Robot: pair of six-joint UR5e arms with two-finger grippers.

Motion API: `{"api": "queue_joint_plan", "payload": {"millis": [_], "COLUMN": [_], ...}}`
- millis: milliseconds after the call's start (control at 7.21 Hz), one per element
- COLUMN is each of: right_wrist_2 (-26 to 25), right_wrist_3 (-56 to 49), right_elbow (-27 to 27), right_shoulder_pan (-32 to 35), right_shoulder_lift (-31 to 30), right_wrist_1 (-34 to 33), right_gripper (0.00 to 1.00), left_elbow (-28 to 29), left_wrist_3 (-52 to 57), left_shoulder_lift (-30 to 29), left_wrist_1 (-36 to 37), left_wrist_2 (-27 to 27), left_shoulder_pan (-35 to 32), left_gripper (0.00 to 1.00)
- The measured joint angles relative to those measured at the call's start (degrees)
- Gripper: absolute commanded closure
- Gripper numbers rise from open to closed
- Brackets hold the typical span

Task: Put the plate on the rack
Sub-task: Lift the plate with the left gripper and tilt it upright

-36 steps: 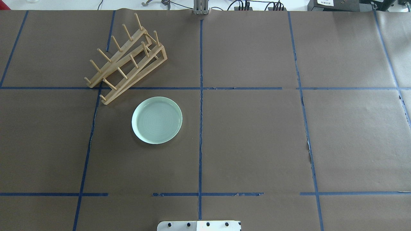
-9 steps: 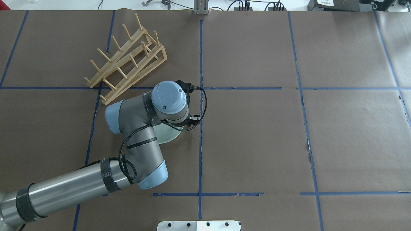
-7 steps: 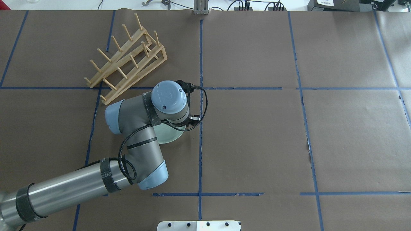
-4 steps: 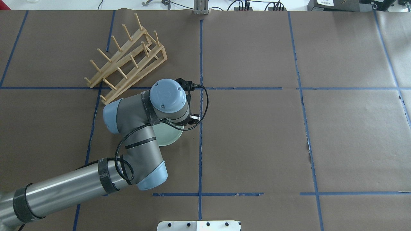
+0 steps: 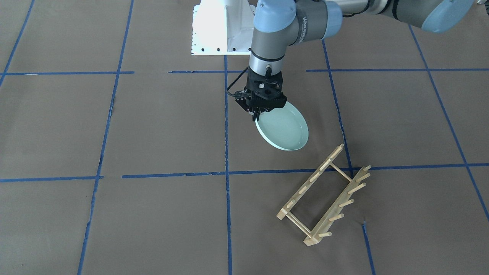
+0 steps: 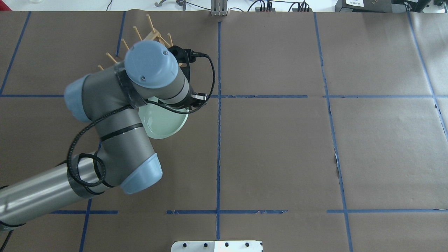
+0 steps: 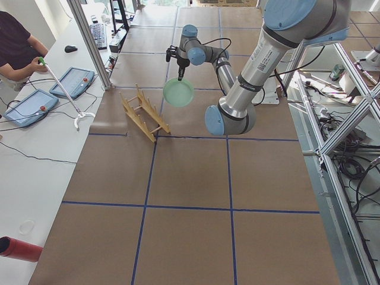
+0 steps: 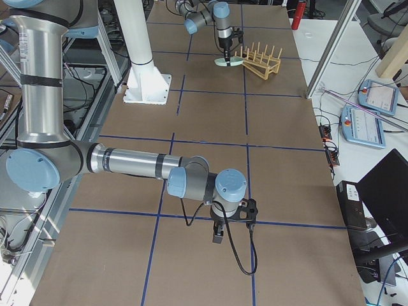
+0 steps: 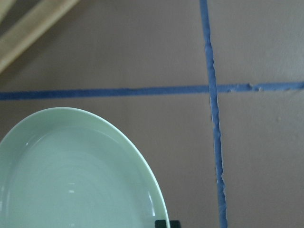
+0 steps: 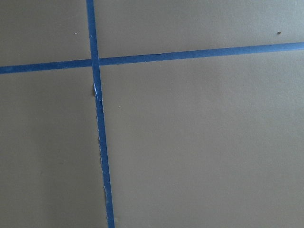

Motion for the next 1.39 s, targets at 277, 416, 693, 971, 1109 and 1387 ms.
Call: {"api": "queue_joint_plan", "payload": {"millis": [277,416,693,971,1109,1387], "right_wrist_2": [0.0,0.0,0.0,0.0,0.0,0.0], "right_wrist_3": [-0.04,-0.02,-0.02,-0.06,-0.03,-0.02], "right_elbow": [0.0,0.0,0.0,0.0,0.0,0.0], "right_shoulder_pan": [0.0,0.0,0.0,0.0,0.0,0.0], "right_shoulder_lift": [0.0,0.0,0.0,0.0,0.0,0.0], "right_wrist_1": [0.0,0.0,0.0,0.0,0.0,0.0], "right_gripper": [0.0,0.0,0.0,0.0,0.0,0.0], "left_elbow": [-5.65,-6.43,-4.77,0.69,3.18,9.21], "left_wrist_3": [0.02,-0.23,-6.95,-19.72,-27.62,-44.42], "left_shoulder_lift": [-0.61,-0.85,-0.55,1.56,2.74,3.87], "left_wrist_1": [2.1,0.56,-10.63,-30.57,-40.81,-59.58], "left_wrist_2": [-10.2,-16.77,-23.08,-21.81,-17.92,-6.7], "left_shoulder_pan": [-10.79,-16.58,-23.81,-26.92,-27.55,-27.26], "left_gripper": [1.0,1.0,1.0,1.0,1.0,1.0]}}
